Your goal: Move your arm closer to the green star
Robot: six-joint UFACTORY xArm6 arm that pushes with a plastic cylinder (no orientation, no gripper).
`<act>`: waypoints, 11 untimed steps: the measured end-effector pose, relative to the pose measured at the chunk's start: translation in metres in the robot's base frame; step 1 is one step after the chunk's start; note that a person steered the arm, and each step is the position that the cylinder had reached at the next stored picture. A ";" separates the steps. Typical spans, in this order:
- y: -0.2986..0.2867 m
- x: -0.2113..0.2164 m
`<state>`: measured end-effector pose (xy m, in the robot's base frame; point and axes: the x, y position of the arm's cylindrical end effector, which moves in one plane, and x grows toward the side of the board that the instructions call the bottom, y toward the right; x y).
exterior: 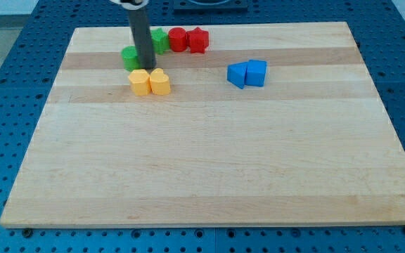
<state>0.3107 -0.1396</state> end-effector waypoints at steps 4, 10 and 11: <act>-0.075 0.022; -0.043 -0.085; -0.017 -0.102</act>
